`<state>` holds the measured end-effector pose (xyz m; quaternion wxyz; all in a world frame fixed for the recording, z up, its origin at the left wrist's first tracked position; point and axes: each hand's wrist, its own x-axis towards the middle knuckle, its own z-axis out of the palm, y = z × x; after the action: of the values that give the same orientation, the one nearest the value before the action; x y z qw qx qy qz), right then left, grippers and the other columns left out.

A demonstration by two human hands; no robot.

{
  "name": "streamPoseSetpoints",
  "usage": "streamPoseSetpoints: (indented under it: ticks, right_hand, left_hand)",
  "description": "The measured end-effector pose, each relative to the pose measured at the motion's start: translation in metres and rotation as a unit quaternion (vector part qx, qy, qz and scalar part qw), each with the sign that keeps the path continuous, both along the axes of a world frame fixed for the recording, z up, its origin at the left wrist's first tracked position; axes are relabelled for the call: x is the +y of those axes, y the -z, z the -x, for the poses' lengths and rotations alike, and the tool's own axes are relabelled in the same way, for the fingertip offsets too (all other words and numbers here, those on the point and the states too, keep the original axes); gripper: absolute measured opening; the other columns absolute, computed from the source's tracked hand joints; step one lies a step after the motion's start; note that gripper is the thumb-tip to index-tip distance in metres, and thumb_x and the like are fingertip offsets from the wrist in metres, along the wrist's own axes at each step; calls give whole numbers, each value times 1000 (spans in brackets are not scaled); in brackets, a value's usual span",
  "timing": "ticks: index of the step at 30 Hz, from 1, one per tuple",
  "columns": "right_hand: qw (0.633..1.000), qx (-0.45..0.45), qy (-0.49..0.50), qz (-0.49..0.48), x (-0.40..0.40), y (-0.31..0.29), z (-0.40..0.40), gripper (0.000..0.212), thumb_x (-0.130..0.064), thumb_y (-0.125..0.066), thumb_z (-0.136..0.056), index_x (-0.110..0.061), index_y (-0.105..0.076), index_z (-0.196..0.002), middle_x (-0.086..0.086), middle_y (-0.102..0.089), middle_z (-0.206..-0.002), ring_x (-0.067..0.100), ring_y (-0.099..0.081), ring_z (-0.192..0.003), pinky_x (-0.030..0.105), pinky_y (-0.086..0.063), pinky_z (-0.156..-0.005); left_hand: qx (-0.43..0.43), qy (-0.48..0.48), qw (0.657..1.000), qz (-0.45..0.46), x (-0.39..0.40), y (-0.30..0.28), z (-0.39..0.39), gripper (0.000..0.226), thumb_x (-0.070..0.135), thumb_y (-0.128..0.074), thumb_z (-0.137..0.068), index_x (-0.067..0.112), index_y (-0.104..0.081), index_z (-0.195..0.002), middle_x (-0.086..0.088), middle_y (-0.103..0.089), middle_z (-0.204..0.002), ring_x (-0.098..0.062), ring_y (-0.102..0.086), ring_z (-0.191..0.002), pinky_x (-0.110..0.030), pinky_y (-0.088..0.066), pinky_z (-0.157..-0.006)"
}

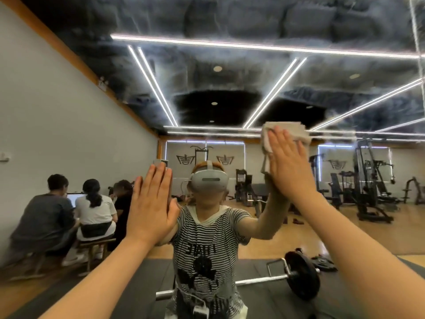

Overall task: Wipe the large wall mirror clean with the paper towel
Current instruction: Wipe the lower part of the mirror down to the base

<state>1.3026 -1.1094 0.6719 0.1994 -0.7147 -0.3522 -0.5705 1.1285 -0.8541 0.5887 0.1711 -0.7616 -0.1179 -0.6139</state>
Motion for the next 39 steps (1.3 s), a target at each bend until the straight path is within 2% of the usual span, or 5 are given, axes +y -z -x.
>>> streamPoseSetpoints:
  ticks: [7, 15, 24, 28, 39]
  right_hand:
    - [979, 126, -1, -160, 25, -7, 41, 58, -15, -34, -102, -13, -10, -155, 7, -10, -163, 24, -5, -150, 52, -6, -120]
    - [997, 13, -24, 72, 102, 16, 83, 68, -22, -36, -102, -26, 13, -149, -2, 10, -162, 16, 17, -145, 55, 6, -118]
    - [983, -73, -19, 166, 37, 4, 45, 72, -21, -52, -97, -25, -3, -149, -2, -7, -155, 18, -7, -144, 53, -4, -117]
    - [993, -27, -15, 111, -12, 4, 19, 64, -20, -38, -103, -30, 8, -146, -8, 11, -154, 11, 13, -142, 39, 15, -114]
    - [996, 69, 54, 14, -164, -12, -87, 62, -17, -33, -104, -22, 8, -150, -1, 5, -162, 9, 18, -140, 39, 10, -118]
  left_hand:
    - [18, -15, 1000, 8, -2, 1, 1, 70, 33, -34, -86, 2, -27, -148, -19, -28, -155, -30, -18, -144, -39, 2, -118]
    - [18, 2, 1000, -3, 0, -1, 0, 70, 35, -35, -86, 2, -27, -148, -17, -25, -156, -23, -8, -148, -39, 2, -119]
    - [42, 26, 997, 53, -8, -2, 4, 69, 32, -32, -84, -6, -40, -141, -23, -32, -152, -35, -24, -142, -52, -12, -117]
    - [-2, 49, 995, 86, -45, -10, -7, 68, 31, -36, -81, -2, -38, -141, -24, -34, -148, -38, -25, -139, -64, -19, -112]
    - [20, 79, 996, -21, -211, -72, -121, 70, 29, -40, -90, 4, -20, -152, -16, -13, -160, -26, -2, -148, -40, 9, -118]
